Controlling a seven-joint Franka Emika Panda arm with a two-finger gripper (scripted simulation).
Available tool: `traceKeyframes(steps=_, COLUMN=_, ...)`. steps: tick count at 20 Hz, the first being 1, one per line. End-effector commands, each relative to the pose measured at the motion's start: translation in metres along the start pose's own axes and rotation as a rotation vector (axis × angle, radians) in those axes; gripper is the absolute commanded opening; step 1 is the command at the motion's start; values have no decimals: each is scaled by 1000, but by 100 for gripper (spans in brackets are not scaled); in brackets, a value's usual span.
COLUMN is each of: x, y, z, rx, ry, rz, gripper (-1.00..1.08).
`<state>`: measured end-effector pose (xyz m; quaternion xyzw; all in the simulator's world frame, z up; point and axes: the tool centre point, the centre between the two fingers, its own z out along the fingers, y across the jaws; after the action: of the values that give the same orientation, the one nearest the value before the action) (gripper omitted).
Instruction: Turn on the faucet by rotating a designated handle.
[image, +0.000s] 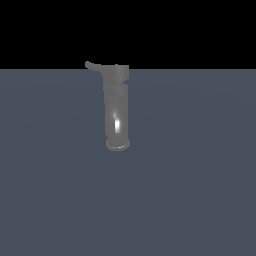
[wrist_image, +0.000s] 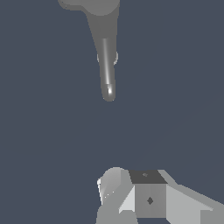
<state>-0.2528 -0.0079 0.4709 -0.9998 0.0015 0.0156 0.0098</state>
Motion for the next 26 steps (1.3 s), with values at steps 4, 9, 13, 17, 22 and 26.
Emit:
traceKeyframes(steps=4, x=2, y=0, z=0, rx=3, ry=0, rz=7, gripper=-100)
traceKeyframes(steps=9, x=10, y=-2, z=0, rx=14, ry=-1, rz=37, gripper=-100)
traceKeyframes(steps=13, x=21, y=-4, z=0, rx=27, ry=-2, rz=79, gripper=-100)
traceKeyframes(steps=17, x=36, y=-6, z=0, rx=44, ry=-5, rz=138, gripper=-100)
traceKeyframes(steps=22, x=62, y=-12, z=3, rx=68, ry=-12, rz=239, gripper=-100)
traceKeyframes(steps=26, x=85, y=-16, z=7, rx=85, ry=-21, rz=333, gripper=-100)
